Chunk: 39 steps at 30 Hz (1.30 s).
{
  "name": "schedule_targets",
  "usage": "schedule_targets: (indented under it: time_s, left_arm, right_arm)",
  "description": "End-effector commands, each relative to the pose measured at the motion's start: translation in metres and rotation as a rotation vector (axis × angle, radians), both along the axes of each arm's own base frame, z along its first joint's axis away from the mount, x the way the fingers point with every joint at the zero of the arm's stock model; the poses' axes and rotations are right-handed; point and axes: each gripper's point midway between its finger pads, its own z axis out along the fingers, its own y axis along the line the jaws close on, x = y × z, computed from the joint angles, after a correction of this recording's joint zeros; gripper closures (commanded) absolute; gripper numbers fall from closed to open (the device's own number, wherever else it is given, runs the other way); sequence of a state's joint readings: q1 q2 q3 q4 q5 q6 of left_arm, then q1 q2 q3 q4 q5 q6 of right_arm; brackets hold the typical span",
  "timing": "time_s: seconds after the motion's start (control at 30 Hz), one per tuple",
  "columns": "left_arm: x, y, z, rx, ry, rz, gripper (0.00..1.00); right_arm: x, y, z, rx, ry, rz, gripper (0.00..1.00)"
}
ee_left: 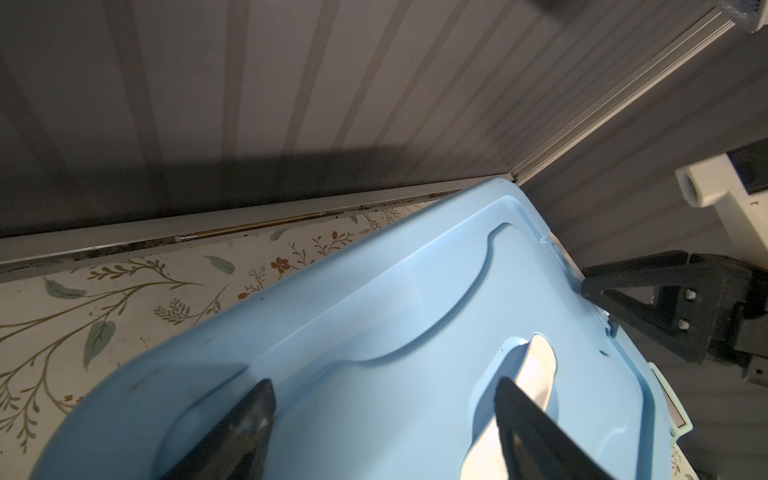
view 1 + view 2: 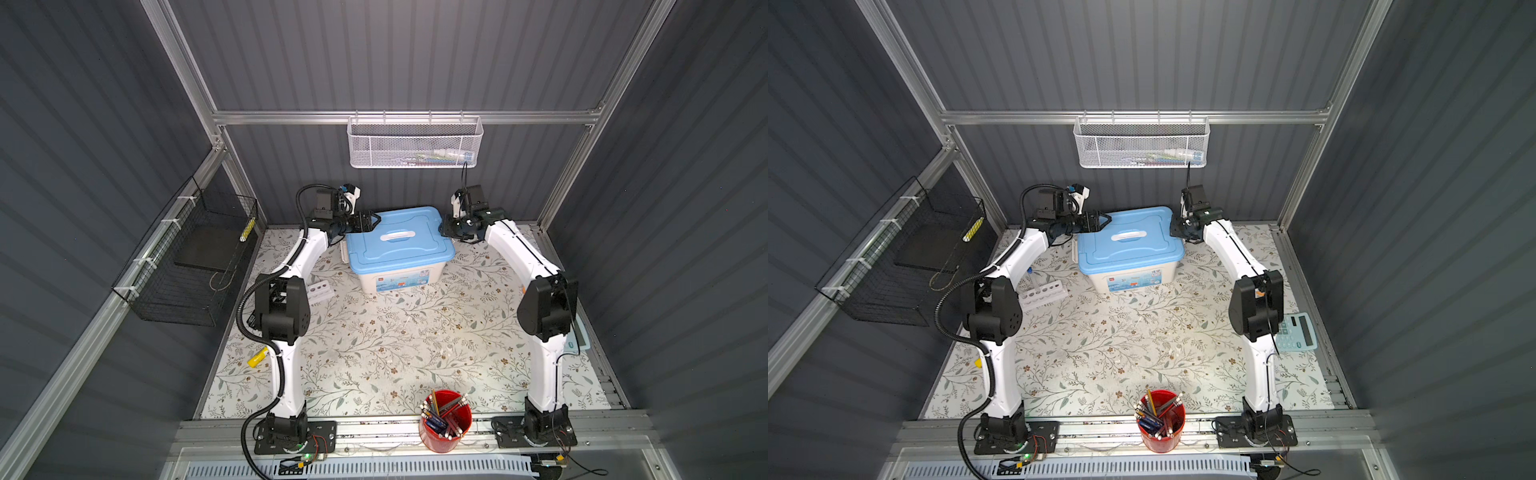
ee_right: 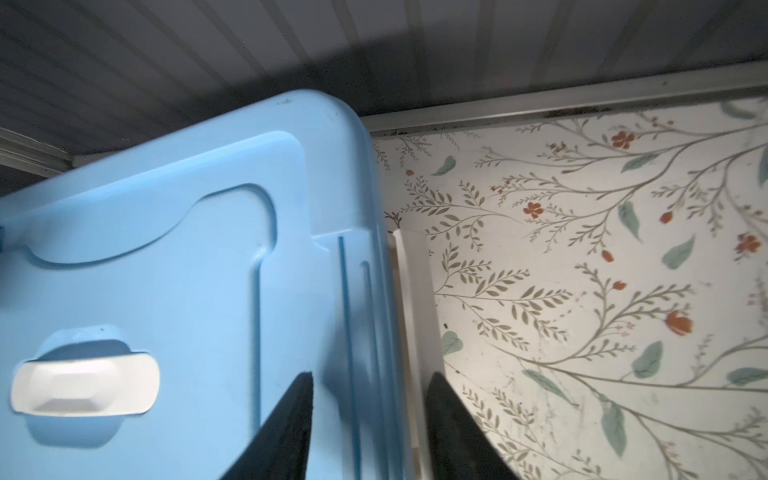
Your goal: Organize the chemistry lab equipment
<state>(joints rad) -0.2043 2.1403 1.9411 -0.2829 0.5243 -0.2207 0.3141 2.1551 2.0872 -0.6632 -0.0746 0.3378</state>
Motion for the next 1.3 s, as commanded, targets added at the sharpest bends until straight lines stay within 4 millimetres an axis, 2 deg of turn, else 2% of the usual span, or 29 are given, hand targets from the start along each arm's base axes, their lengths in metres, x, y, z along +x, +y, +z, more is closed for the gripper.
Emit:
schedule_targets:
  time_s: [0.0, 0.2, 0.37, 0.53, 0.67, 0.97, 1.13, 1.27]
  left_arm:
    - [-0.021, -0.015, -0.012, -0.009, 0.072, -0.061, 0.17]
    - [-0.022, -0.015, -0.013, -0.009, 0.070, -0.065, 0.17]
    - [-0.021, -0.014, -0.011, -0.007, 0.063, -0.065, 0.17]
    - [-0.022, -0.014, -0.012, -0.007, 0.064, -0.065, 0.17]
    - [-0.023, -0.014, -0.011, -0.004, 0.063, -0.064, 0.17]
    - [-0.023, -0.013, -0.012, 0.003, 0.068, -0.066, 0.17]
    - [-0.024, -0.012, -0.011, 0.012, 0.063, -0.067, 0.17]
    - [-0.024, -0.013, -0.011, 0.009, 0.064, -0.069, 0.18]
  right_arm:
    - [-0.012, 0.008, -0.019, -0.091, 0.067, 0.024, 0.57]
    - [-0.016, 0.013, -0.003, -0.144, 0.038, 0.011, 0.58]
    - [-0.017, -0.002, 0.019, -0.167, -0.001, -0.020, 0.35]
    - [-0.016, -0.015, 0.031, -0.137, -0.019, -0.023, 0.26]
    - [-0.014, -0.021, 0.023, -0.092, 0.004, -0.015, 0.25]
    - [-0.010, -0.004, 0.000, 0.018, 0.051, 0.050, 0.20]
    - [-0.010, -0.002, -0.003, 0.034, 0.059, 0.060, 0.32]
    - [-0.011, -0.002, -0.009, 0.036, 0.078, 0.061, 0.35]
